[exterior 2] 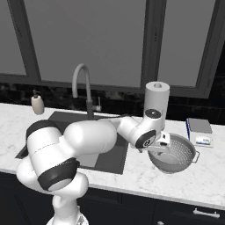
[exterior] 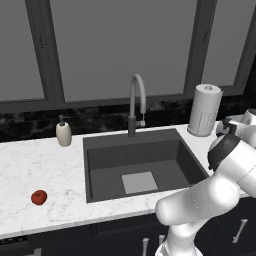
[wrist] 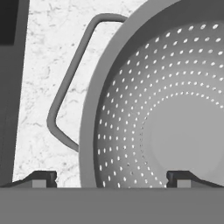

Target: Put the colander in the sink, put the apple in the colander, and turn on the sink faucet and pour water over the colander.

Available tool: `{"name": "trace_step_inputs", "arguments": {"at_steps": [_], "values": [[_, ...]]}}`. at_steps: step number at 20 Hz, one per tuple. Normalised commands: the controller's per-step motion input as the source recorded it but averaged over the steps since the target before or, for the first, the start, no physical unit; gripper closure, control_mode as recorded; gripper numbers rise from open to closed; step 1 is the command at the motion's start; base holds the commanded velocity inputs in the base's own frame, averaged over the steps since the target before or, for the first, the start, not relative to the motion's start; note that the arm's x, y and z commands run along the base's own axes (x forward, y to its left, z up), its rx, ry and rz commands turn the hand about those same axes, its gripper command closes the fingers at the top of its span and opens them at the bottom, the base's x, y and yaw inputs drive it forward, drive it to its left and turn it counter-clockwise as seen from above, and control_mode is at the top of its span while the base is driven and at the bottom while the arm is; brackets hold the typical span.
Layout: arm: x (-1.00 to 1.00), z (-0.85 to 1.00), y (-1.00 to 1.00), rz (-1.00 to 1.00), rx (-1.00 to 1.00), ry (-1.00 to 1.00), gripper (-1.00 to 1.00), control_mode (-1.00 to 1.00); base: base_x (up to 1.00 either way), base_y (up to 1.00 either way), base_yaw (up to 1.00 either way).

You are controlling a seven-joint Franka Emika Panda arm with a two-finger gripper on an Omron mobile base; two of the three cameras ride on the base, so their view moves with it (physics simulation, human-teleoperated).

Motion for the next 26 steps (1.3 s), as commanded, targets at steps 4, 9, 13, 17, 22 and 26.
{"name": "trace_step_inputs", "arguments": {"at_steps": [4,9,13,17,22,26], "values": [[0.0,-0.16,0.0,0.0,0.0,0.0,1.0,-1.0,0.0,0.0,0.0],[0.0,-0.05,0.0,0.0,0.0,0.0,1.0,-1.0,0.0,0.0,0.0],[0.0,0.0,0.0,0.0,0.0,0.0,1.0,-1.0,0.0,0.0,0.0],[0.0,0.0,0.0,0.0,0.0,0.0,1.0,-1.0,0.0,0.0,0.0],[0.0,0.09,0.0,0.0,0.0,0.0,1.0,-1.0,0.0,0.0,0.0],[-0.09,0.34,0.01,0.0,-0.01,-0.02,1.0,-1.0,0.0,0.0,0.0]]}}
